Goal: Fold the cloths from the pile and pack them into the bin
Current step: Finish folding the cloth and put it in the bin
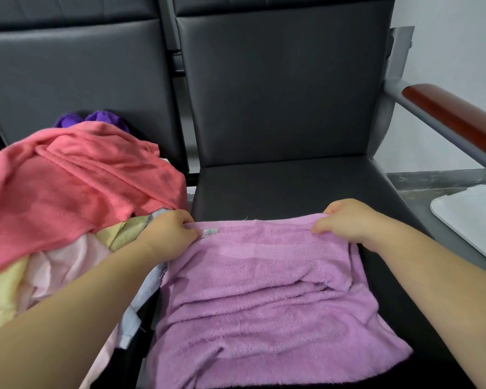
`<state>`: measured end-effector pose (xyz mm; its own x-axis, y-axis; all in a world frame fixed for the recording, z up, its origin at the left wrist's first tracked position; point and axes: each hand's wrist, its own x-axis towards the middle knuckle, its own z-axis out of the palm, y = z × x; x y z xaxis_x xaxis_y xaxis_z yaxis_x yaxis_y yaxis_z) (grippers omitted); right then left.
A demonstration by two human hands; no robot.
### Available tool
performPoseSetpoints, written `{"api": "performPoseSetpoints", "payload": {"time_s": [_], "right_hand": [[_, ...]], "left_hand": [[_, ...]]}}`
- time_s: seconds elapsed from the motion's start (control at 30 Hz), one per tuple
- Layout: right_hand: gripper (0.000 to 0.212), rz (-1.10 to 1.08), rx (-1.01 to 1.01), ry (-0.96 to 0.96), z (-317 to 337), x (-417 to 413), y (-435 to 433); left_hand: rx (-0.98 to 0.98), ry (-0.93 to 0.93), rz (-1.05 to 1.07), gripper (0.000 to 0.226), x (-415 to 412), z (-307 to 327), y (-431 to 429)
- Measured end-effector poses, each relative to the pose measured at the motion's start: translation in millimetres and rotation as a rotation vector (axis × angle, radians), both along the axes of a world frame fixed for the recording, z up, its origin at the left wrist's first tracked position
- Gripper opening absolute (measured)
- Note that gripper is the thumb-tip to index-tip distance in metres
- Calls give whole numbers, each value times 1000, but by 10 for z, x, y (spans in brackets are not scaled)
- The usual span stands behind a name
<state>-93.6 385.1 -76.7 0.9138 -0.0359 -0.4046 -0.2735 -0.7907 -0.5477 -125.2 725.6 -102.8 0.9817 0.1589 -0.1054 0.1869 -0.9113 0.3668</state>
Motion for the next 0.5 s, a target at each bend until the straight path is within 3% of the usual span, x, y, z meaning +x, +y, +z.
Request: {"api": "performPoseSetpoints", "payload": {"time_s": [0.07, 0.2, 0.33, 0.5], "right_hand": [[38, -25, 20, -38, -13, 11, -1], [29, -55, -49, -163, -22, 23, 3], [13, -63, -55, -157, -15, 33, -18], [24, -5, -223, -138, -108, 49, -83]], "left_hand": [[-36, -14, 4, 14, -5, 3, -11], [-91, 0, -7, 23, 16, -11, -25], [-124, 57, -23, 26, 32, -18, -33], [-61, 57, -46, 26, 64, -67, -42]]}}
